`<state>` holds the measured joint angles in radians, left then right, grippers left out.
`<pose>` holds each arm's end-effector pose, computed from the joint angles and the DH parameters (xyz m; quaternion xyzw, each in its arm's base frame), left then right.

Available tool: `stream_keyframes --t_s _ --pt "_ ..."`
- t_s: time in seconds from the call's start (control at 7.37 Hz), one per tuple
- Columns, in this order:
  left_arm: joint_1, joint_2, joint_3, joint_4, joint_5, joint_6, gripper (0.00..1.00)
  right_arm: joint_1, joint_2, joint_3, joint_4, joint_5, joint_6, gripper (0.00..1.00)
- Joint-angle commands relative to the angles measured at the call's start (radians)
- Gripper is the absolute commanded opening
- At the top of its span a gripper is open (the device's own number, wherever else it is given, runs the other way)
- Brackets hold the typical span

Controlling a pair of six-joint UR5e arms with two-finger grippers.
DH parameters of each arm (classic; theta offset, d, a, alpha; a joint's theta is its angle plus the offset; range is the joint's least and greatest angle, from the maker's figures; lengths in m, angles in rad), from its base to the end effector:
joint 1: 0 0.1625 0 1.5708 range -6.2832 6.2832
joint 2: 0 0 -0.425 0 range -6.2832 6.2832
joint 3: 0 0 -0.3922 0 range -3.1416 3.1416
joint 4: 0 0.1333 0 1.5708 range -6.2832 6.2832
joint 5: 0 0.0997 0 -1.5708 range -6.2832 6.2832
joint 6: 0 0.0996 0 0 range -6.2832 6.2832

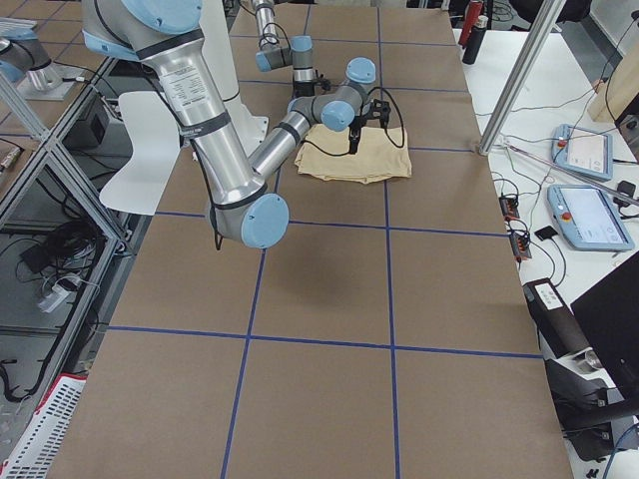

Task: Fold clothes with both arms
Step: 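Lower both grippers to the shirt's nearest edge corners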

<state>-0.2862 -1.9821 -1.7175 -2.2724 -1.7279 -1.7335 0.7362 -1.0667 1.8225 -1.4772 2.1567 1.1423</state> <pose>0.5681 -0.2899 0.2796 -0.0271 0.5900 -0.1343 0.7957 -0.4061 -0.4735 0.2456 -0.0028 -0.4742 0.0161 0.8803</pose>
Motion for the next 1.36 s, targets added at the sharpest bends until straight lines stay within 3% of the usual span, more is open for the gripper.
stream_keyframes --t_s 0.0,0.41,0.81,1.22 --pt "-0.001 -0.003 -0.010 0.029 -0.002 0.000 0.00 -0.001 -0.024 0.027 0.002 -0.001 0.040 1.00" --pt "-0.002 -0.003 -0.016 0.030 -0.002 0.000 0.00 -0.070 -0.022 0.041 0.003 -0.027 0.268 1.00" --pt "-0.004 -0.006 -0.016 0.030 -0.002 0.002 0.00 -0.283 -0.024 0.049 -0.005 -0.289 0.604 1.00" --pt "-0.005 -0.004 -0.014 0.030 -0.002 0.002 0.00 -0.380 -0.019 0.037 -0.102 -0.319 0.632 1.00"
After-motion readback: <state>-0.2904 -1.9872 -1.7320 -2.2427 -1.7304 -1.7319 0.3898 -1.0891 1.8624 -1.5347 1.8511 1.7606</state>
